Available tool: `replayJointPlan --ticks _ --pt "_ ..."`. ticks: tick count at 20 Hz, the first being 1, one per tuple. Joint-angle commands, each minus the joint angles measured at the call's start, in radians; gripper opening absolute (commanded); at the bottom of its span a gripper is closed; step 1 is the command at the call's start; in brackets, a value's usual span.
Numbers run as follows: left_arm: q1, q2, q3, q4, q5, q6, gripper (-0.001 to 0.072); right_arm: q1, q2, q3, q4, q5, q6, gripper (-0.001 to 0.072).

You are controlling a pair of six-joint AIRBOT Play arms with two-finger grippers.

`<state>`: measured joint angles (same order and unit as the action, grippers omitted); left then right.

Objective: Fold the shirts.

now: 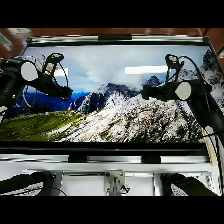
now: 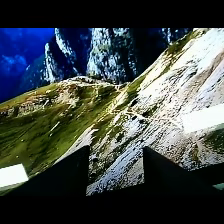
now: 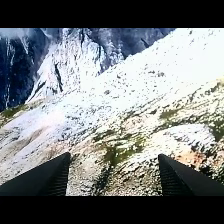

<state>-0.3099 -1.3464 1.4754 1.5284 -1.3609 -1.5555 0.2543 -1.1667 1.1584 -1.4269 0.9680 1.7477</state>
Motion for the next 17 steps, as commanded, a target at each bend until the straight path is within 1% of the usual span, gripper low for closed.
replayJointPlan --ticks 1,7,17 --pt "-0.015 -0.024 -0.011 0.058 -0.010 -0.028 0.0409 0.060 -0.026 0.035 -0.109 -0.010 0.050 0.0680" --pt "-0.015 -0.040 -0.011 0.058 0.019 -0.028 0.0410 0.060 -0.026 0.035 -0.109 -0.053 0.050 0.0680" --pt "-0.014 -0.053 -0.011 0.058 0.026 -0.027 0.0410 0.060 -0.026 0.035 -0.109 -0.152 0.050 0.0680"
